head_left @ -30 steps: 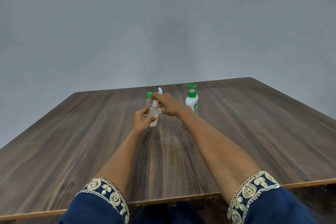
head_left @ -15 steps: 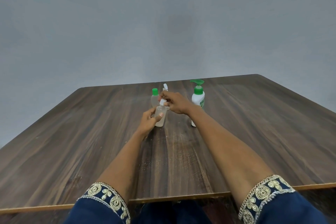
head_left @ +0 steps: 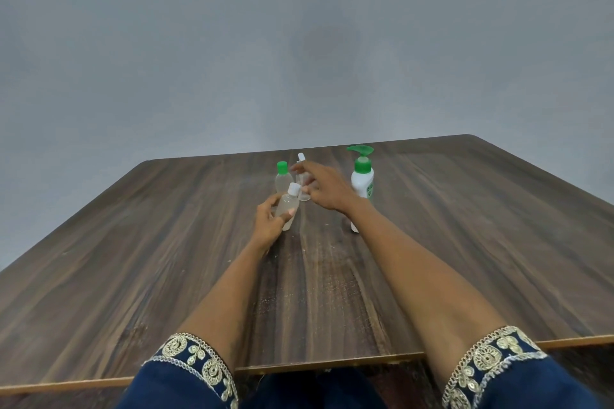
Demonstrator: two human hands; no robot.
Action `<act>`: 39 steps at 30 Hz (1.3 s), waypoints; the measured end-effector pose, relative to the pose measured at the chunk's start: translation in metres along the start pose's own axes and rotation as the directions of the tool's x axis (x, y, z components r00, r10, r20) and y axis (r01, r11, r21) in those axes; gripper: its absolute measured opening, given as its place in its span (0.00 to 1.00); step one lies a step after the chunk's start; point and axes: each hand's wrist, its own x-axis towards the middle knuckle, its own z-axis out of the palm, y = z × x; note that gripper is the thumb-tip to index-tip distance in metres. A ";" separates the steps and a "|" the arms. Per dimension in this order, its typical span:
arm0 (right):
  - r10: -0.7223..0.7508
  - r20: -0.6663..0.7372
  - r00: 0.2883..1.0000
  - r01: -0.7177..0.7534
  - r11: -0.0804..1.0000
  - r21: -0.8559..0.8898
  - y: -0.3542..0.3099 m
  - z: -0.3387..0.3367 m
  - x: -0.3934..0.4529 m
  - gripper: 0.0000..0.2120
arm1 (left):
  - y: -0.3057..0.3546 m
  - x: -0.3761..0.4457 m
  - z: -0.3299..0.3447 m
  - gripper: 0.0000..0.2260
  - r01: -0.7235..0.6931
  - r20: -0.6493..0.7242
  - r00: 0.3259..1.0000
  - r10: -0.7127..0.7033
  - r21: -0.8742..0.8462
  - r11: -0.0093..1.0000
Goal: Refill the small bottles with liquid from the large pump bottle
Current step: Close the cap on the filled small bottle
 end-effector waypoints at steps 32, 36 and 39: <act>-0.055 0.098 0.994 0.062 0.996 -0.065 0.004 0.021 0.013 0.11 | 0.003 0.005 -0.013 0.19 -0.032 -0.035 0.999 0.033 0.042 0.999; -0.116 0.123 0.986 0.128 0.988 -0.088 -0.001 0.017 0.015 0.12 | -0.001 0.005 -0.017 0.19 -0.009 0.010 1.000 0.009 0.025 1.000; -0.155 0.183 0.971 0.190 0.962 -0.195 -0.004 0.019 0.017 0.11 | -0.002 0.004 -0.016 0.18 0.006 0.003 1.000 -0.006 0.022 1.000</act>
